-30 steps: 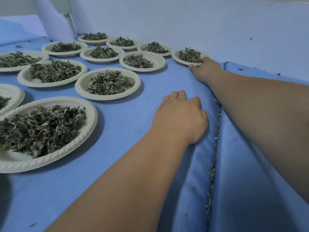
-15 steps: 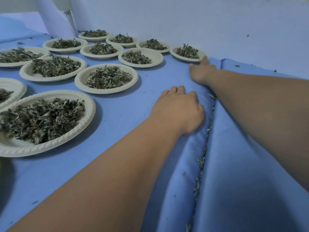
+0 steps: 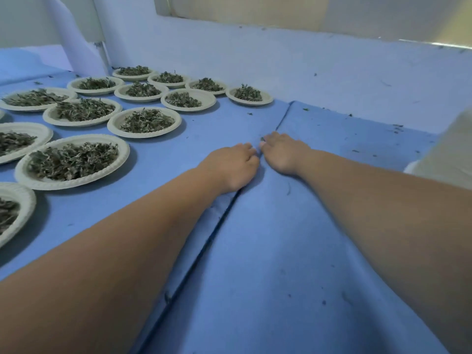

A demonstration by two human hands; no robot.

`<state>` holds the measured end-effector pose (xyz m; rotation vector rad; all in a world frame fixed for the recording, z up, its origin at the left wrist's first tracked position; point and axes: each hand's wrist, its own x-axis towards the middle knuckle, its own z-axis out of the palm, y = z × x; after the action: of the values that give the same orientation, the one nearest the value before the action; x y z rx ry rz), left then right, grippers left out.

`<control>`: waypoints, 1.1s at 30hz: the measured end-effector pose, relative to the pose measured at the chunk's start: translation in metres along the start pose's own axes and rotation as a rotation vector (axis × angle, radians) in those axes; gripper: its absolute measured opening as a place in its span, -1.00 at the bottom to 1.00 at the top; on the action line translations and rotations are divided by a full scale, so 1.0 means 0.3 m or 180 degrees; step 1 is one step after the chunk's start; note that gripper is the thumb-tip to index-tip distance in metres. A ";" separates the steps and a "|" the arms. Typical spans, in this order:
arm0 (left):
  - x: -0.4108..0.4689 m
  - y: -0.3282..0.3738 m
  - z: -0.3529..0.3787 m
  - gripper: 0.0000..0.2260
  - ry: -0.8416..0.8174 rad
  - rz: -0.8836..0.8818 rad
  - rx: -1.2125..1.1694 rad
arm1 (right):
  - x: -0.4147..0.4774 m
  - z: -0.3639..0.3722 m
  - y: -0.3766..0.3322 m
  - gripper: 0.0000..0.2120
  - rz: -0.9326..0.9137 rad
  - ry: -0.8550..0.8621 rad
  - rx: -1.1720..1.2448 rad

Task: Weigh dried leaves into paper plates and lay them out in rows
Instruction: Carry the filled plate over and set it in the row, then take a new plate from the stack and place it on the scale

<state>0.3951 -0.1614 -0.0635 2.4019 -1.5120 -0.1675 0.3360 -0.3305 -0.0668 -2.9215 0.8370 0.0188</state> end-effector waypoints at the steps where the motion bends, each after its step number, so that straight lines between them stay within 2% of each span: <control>1: -0.026 0.033 0.012 -0.64 -0.0014 -0.0063 -0.0069 | -0.055 0.002 0.008 -0.46 -0.0015 -0.0011 0.0018; 4: -0.100 0.143 0.036 -0.69 -0.0062 -0.0410 -0.0257 | -0.206 -0.007 0.027 -0.45 -0.0067 -0.0033 0.0044; 8: -0.172 0.286 0.037 -0.51 -0.0258 -0.0668 -0.0248 | -0.411 -0.066 0.049 -0.50 -0.0188 -0.0346 0.0036; 12: -0.252 0.441 0.036 -0.68 -0.0015 -0.0440 -0.0179 | -0.627 -0.166 0.086 -0.68 -0.0218 -0.0474 0.0084; 16: -0.294 0.639 0.043 -0.92 0.0298 0.0066 -0.0333 | -0.912 -0.235 0.189 -0.79 -0.0268 0.0316 0.0416; 17: -0.294 0.693 0.044 -0.90 0.0380 0.0230 -0.0389 | -0.990 -0.240 0.223 -0.79 -0.0254 0.0564 0.0600; 19: -0.293 0.795 0.038 -0.65 0.0579 0.0647 -0.0483 | -1.139 -0.241 0.301 -0.67 -0.0149 0.1143 0.0973; 21: -0.298 0.892 0.026 -0.51 0.0897 0.1161 -0.0503 | -1.253 -0.240 0.411 -0.65 0.0110 0.1792 0.1016; 23: -0.285 0.975 0.008 -0.48 0.1145 0.1496 -0.0440 | -1.340 -0.235 0.534 -0.66 0.0499 0.2246 0.0914; 25: -0.255 1.044 -0.012 -0.49 0.1209 0.1610 -0.0254 | -1.405 -0.210 0.651 -0.69 0.0851 0.2443 0.0632; 28: -0.201 1.134 -0.025 -0.50 0.1135 0.1695 0.0191 | -1.465 -0.159 0.776 -0.70 0.1351 0.2278 0.0081; 33: -0.148 1.166 -0.003 -0.55 0.0826 0.1414 0.0688 | -1.447 -0.122 0.795 -0.69 0.1866 0.1612 -0.0112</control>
<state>0.0745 -0.2623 0.0430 2.0615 -1.9595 0.4048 -0.1592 -0.3064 -0.0357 -2.6177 1.7446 -0.6829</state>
